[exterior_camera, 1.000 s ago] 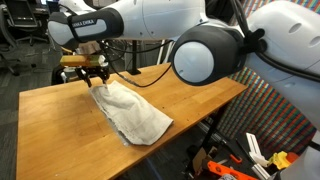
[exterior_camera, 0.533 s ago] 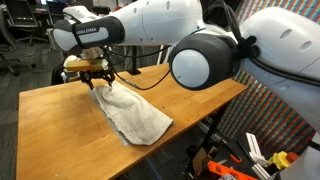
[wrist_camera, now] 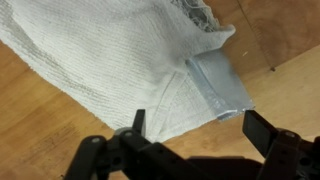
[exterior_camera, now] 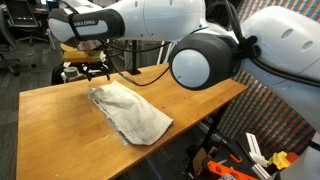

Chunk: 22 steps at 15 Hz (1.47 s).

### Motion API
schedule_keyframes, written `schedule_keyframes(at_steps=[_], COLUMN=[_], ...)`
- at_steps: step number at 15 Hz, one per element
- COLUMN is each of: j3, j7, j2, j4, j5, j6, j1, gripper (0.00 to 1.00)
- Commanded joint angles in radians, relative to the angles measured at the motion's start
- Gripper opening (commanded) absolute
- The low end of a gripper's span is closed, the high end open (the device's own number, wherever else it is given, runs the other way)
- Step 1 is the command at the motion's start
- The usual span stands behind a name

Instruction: Fold the towel in half from right to left

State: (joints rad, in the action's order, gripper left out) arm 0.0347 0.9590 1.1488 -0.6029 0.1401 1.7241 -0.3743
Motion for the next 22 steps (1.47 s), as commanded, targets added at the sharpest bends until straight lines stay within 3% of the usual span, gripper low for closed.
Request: schedule_keyframes(at_steps=[1, 7, 8, 9, 17, 20, 22], j3=[0.025, -0.009, -0.010, -0.012, 0.000, 0.006, 0.003], j7=[-0.005, -0.056, -0.058, -0.058, -0.036, -0.010, 0.016], j2=[0.013, 0.058, 0.066, 0.073, 0.083, 0.088, 0.089], j4=[0.033, 0.042, 0.046, 0.048, 0.062, 0.075, 0.086], j5=[0.035, 0.022, 0.024, 0.024, 0.024, 0.019, 0.011], j6=[-0.081, -0.176, -0.172, -0.169, -0.169, -0.176, -0.180], j1=[-0.011, -0.015, -0.018, -0.021, -0.011, 0.003, 0.018], gripper=[1.00, 1.00, 0.84, 0.74, 0.13, 0.03, 0.04])
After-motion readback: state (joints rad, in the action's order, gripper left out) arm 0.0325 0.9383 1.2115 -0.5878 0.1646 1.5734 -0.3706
